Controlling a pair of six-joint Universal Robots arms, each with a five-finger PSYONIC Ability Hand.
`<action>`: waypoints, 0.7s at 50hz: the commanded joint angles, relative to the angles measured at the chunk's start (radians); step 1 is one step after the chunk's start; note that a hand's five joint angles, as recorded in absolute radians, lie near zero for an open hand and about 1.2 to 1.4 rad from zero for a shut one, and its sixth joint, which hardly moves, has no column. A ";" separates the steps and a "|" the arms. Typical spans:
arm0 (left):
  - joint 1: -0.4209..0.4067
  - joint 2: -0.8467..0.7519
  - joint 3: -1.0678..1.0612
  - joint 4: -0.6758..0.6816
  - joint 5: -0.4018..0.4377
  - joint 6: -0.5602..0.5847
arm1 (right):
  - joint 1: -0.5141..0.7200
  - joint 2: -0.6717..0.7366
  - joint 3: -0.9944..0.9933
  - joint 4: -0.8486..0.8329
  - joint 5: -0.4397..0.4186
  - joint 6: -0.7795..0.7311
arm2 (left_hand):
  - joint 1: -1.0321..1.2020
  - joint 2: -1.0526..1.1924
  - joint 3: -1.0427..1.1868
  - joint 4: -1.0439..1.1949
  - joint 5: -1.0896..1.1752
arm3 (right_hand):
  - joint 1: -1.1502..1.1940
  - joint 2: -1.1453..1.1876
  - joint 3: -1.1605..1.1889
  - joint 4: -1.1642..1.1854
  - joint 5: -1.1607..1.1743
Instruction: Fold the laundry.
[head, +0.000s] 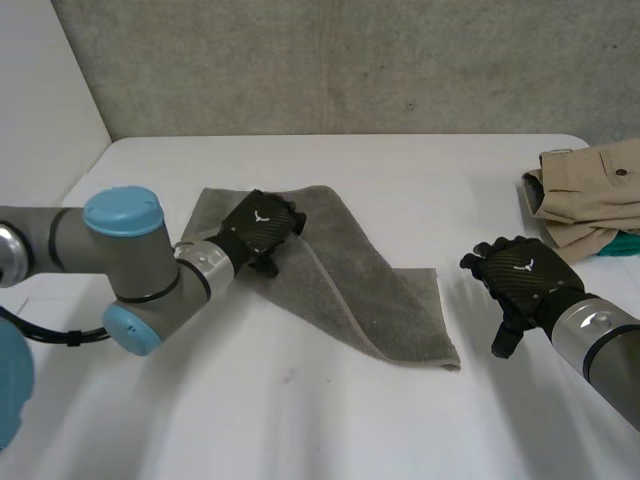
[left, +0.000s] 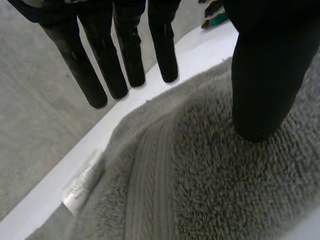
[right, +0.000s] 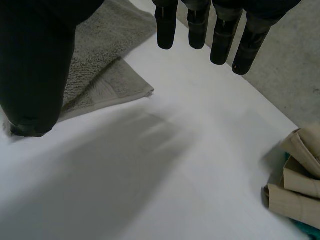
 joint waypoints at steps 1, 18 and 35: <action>-0.006 -0.081 0.084 0.003 -0.018 -0.002 | -0.004 0.001 0.015 -0.010 0.001 -0.001 | 0.724 0.730 0.729 0.726 0.726 | -0.029 -0.045 -0.041 -0.061 -0.054; -0.056 0.318 -0.077 -0.006 -0.146 -0.031 | -0.001 -0.001 -0.079 0.021 0.003 0.038 | 0.854 0.860 0.859 0.856 0.856 | -0.029 -0.045 -0.041 -0.061 -0.054; -0.076 0.626 -0.083 -0.029 -0.232 -0.190 | 0.013 0.099 -0.158 0.130 -0.115 0.632 | 0.854 0.860 0.859 0.856 0.856 | -0.029 -0.045 -0.041 -0.061 -0.054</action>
